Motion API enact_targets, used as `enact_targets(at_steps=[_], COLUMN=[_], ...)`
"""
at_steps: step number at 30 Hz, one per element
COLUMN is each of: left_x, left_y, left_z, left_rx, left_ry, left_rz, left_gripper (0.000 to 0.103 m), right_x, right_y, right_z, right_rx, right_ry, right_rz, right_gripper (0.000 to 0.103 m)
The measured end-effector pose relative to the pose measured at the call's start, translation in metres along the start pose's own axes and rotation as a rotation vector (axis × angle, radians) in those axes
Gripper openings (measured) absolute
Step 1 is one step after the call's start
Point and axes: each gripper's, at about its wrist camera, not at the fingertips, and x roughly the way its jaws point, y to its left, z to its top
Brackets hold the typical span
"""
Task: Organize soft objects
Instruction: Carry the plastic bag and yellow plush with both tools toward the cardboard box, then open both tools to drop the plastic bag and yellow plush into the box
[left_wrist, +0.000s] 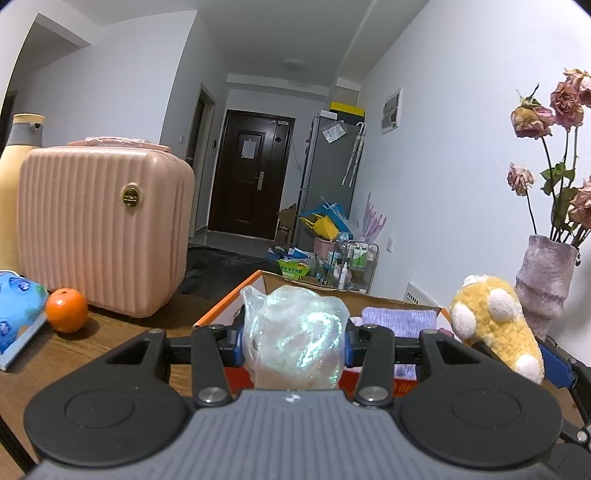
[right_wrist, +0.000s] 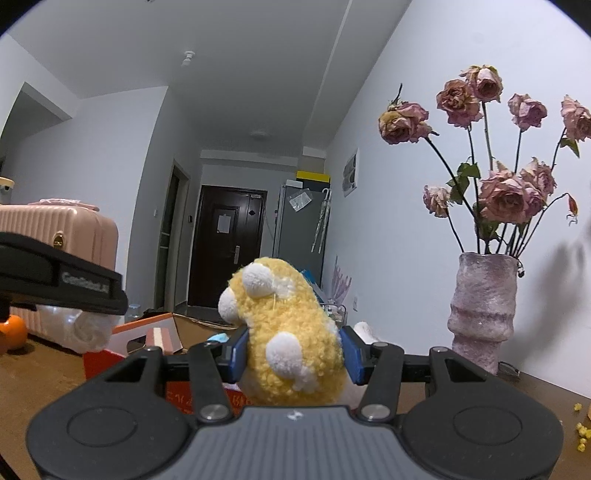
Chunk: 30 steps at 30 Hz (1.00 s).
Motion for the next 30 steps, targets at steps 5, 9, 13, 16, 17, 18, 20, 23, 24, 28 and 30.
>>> enact_targets(at_steps=[5, 9, 13, 16, 17, 18, 20, 23, 24, 28, 30], left_x=[0.019, 0.035, 0.052, 0.066, 0.070, 0.073, 0.081, 0.095, 0.099, 0.117, 0.126], left_y=[-0.005, -0.009, -0.011, -0.014, -0.015, -0.016, -0.018, -0.020, -0.020, -0.020, -0.022], left_z=[0.004, 0.007, 0.009, 0.009, 0.009, 0.009, 0.011, 0.012, 0.013, 0.015, 0.015], left_rx=[-0.007, -0.005, -0.002, 0.010, 0.010, 0.010, 0.017, 0.023, 0.024, 0.021, 0.024], left_ry=[0.000, -0.004, -0.007, -0.011, -0.012, -0.014, -0.022, -0.027, -0.028, -0.015, -0.008], left_rz=[-0.001, -0.002, 0.002, 0.010, 0.010, 0.011, 0.017, 0.024, 0.027, 0.024, 0.026], left_gripper=[0.045, 0.045, 0.045, 0.045, 0.045, 0.045, 0.045, 0.045, 0.045, 0.045, 0.045], right_x=[0.022, 0.039, 0.055, 0.067, 0.070, 0.074, 0.083, 0.096, 0.100, 0.114, 0.120], right_y=[0.001, 0.001, 0.002, 0.003, 0.004, 0.004, 0.005, 0.005, 0.006, 0.008, 0.010], right_z=[0.000, 0.000, 0.000, -0.001, -0.001, -0.001, -0.002, -0.001, -0.001, -0.001, -0.002], right_rx=[-0.010, -0.015, -0.023, -0.030, -0.031, -0.032, -0.035, -0.037, -0.038, -0.045, -0.053], right_ry=[-0.001, -0.002, -0.004, -0.008, -0.008, -0.006, -0.004, -0.002, -0.001, 0.004, 0.006], right_rz=[0.005, 0.010, 0.007, 0.006, 0.006, 0.007, 0.008, 0.012, 0.012, 0.015, 0.013], right_gripper=[0.051, 0.051, 0.051, 0.051, 0.051, 0.051, 0.051, 0.051, 0.051, 0.051, 0.051])
